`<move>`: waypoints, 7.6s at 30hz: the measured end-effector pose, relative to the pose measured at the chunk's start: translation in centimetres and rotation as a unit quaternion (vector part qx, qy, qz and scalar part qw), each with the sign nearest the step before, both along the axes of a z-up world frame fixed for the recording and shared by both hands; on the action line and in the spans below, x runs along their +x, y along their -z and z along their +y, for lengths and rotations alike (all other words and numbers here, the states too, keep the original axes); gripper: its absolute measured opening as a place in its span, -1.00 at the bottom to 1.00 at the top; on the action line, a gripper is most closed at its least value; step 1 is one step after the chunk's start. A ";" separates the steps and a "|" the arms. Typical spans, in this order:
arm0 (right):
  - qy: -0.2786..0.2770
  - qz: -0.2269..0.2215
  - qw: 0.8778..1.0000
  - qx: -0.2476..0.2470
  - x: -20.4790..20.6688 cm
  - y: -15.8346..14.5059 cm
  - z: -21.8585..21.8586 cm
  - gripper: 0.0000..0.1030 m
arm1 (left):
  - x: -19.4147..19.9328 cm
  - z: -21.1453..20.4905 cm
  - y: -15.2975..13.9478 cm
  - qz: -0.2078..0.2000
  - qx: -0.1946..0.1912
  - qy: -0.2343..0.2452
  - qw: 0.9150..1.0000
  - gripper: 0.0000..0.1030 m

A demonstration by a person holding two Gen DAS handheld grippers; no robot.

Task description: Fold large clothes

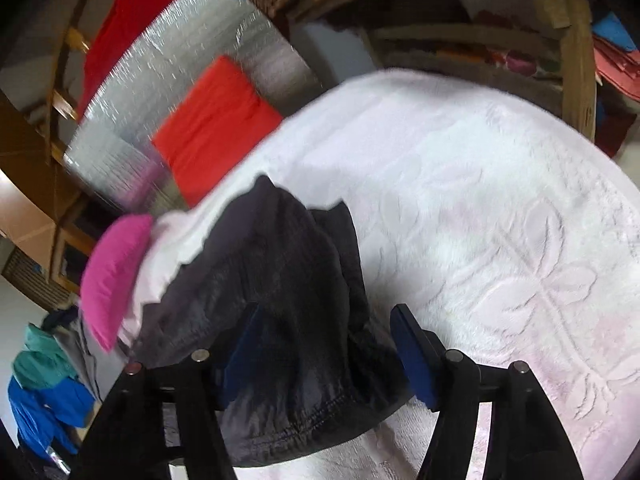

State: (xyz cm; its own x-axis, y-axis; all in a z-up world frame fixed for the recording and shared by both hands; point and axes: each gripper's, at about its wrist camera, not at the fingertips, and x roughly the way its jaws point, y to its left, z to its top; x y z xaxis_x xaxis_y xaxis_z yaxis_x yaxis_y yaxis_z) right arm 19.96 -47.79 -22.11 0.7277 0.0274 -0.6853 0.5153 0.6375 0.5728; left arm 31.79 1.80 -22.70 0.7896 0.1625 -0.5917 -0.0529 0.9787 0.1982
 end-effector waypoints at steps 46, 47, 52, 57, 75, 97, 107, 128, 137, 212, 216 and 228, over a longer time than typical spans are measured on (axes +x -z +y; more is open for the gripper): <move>-0.137 -0.027 0.966 0.216 -0.3 4.2 8.0 0.36 | -0.9 1.6 4.2 0.234 -0.354 0.065 0.903 0.63; -0.133 -0.021 0.966 0.219 -0.2 4.5 8.1 0.36 | -0.6 1.7 4.5 0.238 -0.357 0.054 0.902 0.63; -0.093 0.006 0.965 0.245 0.1 6.5 7.4 0.36 | 0.2 3.5 5.5 0.231 -0.390 0.001 0.891 0.63; -0.027 0.014 0.966 0.258 -0.9 7.7 5.5 0.36 | 1.2 4.5 5.7 0.215 -0.410 -0.021 0.886 0.63; 0.022 -0.005 0.973 0.231 1.5 8.6 3.6 0.39 | 3.7 4.9 7.5 0.189 -0.465 -0.038 0.864 0.18; -0.008 -0.021 0.997 0.074 2.0 4.4 4.9 -0.26 | 4.3 2.2 5.5 0.135 -0.455 0.008 0.880 -0.49; -0.003 -0.024 0.997 0.075 0.8 3.7 5.2 -0.28 | 2.7 3.2 4.9 0.141 -0.449 0.022 0.882 -0.50; -0.004 -0.024 0.995 0.096 -4.9 4.3 5.7 -0.28 | -2.7 5.0 5.3 0.149 -0.443 0.027 0.884 -0.51; -0.002 -0.025 0.994 0.108 -7.2 4.8 5.7 -0.28 | -4.9 5.9 5.4 0.148 -0.440 0.035 0.885 -0.51; -0.092 0.070 0.991 0.073 -10.9 3.4 2.8 0.24 | -9.5 0.7 1.7 0.086 -0.086 0.069 0.990 -0.25; -0.138 0.067 0.986 0.061 -12.4 1.3 1.4 0.27 | -10.5 1.0 0.2 0.073 -0.023 0.086 0.993 0.06; -0.104 0.022 0.993 0.057 -6.5 -1.5 -3.9 0.56 | -1.1 2.2 -2.2 0.169 -0.022 0.158 0.973 0.47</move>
